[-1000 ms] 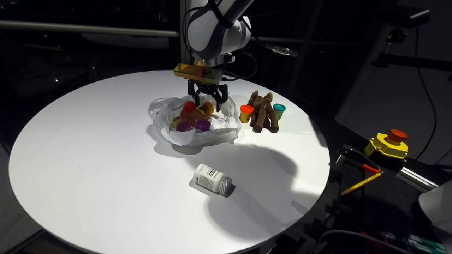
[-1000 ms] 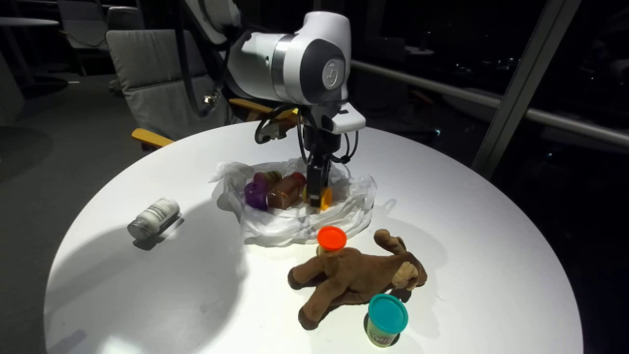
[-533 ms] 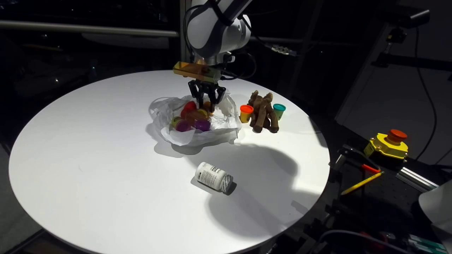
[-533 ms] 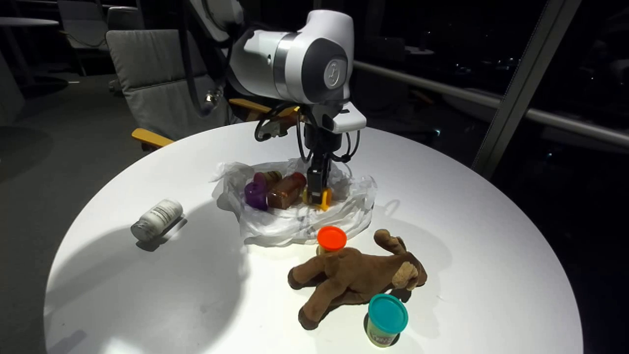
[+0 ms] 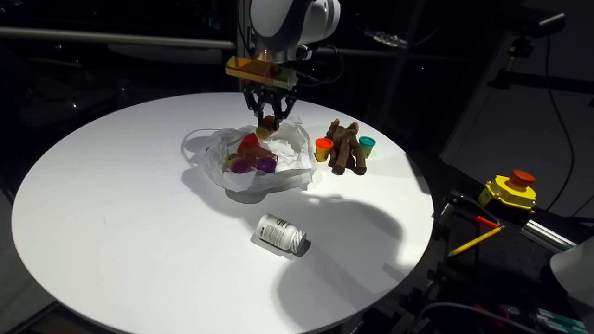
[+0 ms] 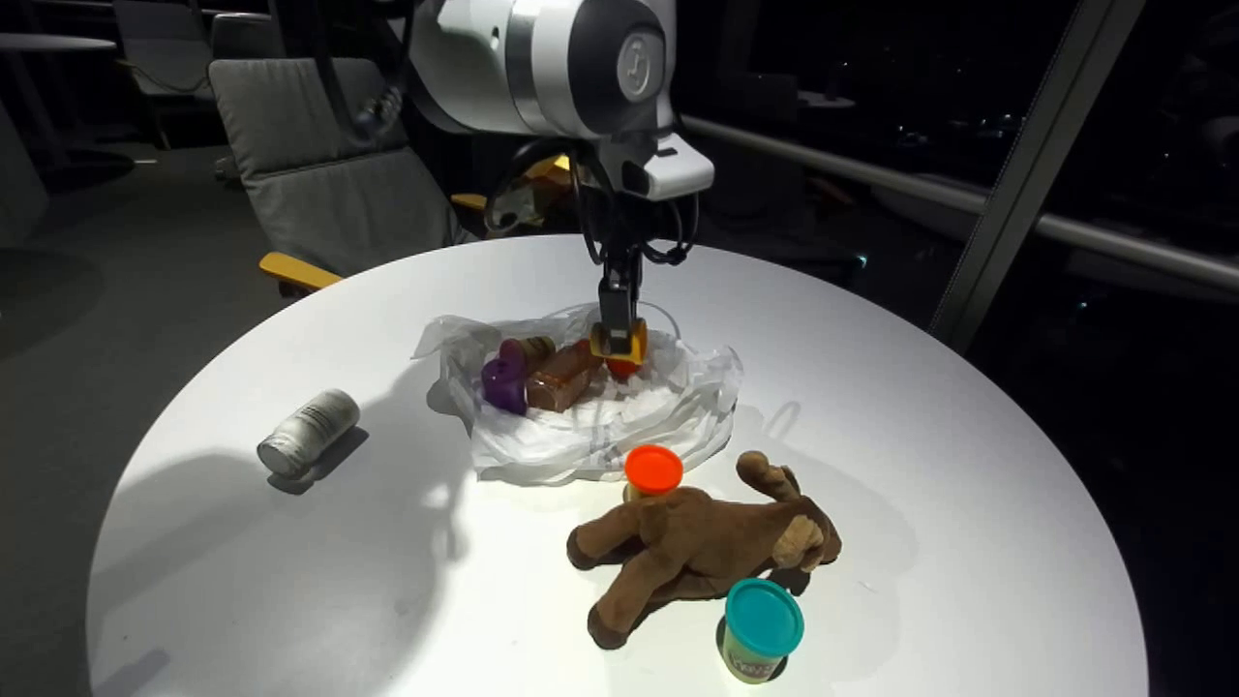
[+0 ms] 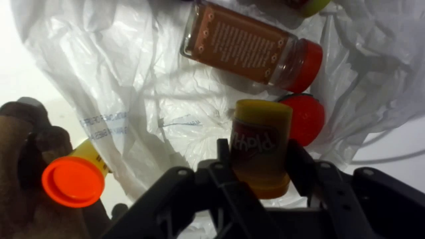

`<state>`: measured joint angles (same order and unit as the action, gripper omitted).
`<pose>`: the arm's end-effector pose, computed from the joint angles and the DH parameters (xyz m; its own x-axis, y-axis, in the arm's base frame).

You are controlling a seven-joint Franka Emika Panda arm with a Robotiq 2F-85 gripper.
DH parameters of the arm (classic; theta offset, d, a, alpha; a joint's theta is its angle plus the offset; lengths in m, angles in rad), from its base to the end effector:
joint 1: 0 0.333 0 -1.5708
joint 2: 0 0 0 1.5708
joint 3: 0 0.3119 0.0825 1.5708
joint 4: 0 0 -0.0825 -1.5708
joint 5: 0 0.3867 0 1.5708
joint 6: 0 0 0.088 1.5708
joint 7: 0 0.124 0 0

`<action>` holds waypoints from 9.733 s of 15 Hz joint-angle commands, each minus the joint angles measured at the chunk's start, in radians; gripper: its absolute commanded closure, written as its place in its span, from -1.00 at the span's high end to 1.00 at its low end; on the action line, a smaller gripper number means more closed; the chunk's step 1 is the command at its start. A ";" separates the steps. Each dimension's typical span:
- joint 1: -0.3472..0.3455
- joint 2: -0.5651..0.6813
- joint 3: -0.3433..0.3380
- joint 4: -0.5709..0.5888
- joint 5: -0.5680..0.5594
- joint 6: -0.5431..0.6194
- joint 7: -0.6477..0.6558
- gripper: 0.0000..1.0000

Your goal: Remove the things from the plastic and put them on the table

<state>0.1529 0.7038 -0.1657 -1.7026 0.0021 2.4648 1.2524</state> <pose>0.6817 0.0006 0.1728 0.3354 -0.9344 0.1204 -0.9396 -0.3410 -0.0287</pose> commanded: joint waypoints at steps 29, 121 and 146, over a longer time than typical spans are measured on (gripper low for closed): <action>0.168 -0.391 0.109 -0.570 -0.270 0.126 -0.491 1.00; 0.024 0.055 0.158 0.016 -0.029 -0.102 -0.860 1.00; 0.038 0.093 0.130 0.066 -0.041 -0.079 -0.841 0.10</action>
<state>0.1671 0.8266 -0.0189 -1.6369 -0.0449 2.3671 0.4089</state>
